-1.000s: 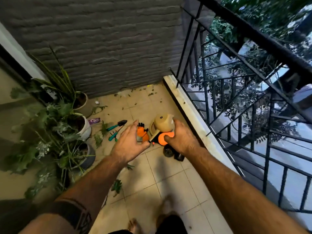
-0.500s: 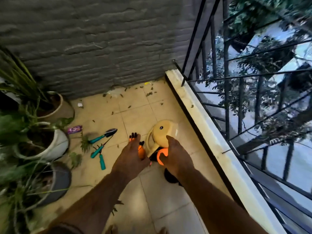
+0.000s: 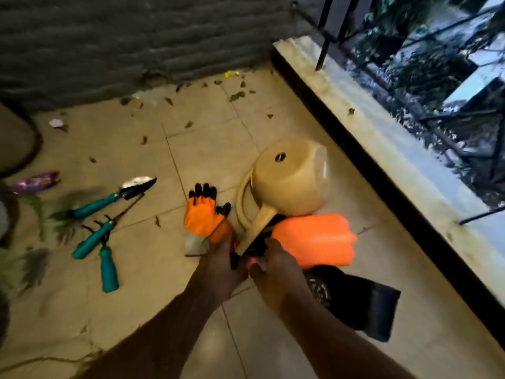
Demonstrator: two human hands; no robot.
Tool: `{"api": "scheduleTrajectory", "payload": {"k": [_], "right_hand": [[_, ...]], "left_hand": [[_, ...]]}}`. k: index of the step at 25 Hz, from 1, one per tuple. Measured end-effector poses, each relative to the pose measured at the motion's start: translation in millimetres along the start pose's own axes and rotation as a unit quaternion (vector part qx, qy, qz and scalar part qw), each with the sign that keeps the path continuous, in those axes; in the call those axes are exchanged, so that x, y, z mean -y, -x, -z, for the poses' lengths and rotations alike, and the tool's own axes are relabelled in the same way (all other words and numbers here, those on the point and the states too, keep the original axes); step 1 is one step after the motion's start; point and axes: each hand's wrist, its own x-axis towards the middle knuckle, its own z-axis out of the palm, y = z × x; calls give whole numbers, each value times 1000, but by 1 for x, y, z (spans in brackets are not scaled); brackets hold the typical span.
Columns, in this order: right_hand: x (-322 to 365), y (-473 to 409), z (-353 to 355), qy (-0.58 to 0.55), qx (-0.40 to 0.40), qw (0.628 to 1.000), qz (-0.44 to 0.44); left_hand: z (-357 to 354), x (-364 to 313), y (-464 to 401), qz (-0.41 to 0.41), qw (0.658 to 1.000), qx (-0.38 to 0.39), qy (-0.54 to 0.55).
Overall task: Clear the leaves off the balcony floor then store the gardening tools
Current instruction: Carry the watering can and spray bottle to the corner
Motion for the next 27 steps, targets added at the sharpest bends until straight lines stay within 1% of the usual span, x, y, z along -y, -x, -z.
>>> {"api": "scheduleTrajectory", "payload": {"k": [4, 6, 7, 9, 11, 14, 15, 18, 20, 22, 24, 27], "right_hand": [[-28, -37, -55, -63, -18, 996, -55], [-34, -55, -68, -98, -21, 990, -98], [-35, -63, -73, -134, -16, 984, -117], [-31, -77, -79, -220, -6, 964, -148], [-24, -90, -82, -280, -14, 943, -178], [0, -87, -65, -362, -29, 907, -215], [8, -83, -54, -379, -26, 900, -215], [32, -57, -21, -389, -2, 896, -216], [54, -31, 6, -382, 12, 901, -206], [77, -12, 28, -378, 8, 904, -199], [102, 6, 49, -389, -13, 896, -212], [133, 28, 83, -413, -30, 884, -217]], "left_hand": [[-32, 43, -30, 42, 996, 1, -75], [-43, 53, -41, 44, 994, 23, -102], [-49, 60, -48, 48, 992, 41, -111], [-44, 47, -48, 42, 987, 64, -140], [-30, 28, -42, 22, 982, 66, -176], [-7, 1, -28, 14, 984, 24, -179], [3, -9, -21, 18, 987, 20, -161], [30, -35, 5, 32, 996, 28, -75], [46, -54, 25, 48, 997, 16, -51], [71, -85, 50, 49, 998, 3, -37], [90, -110, 70, 62, 998, 20, -2], [120, -135, 75, 58, 985, 85, 136]]}}
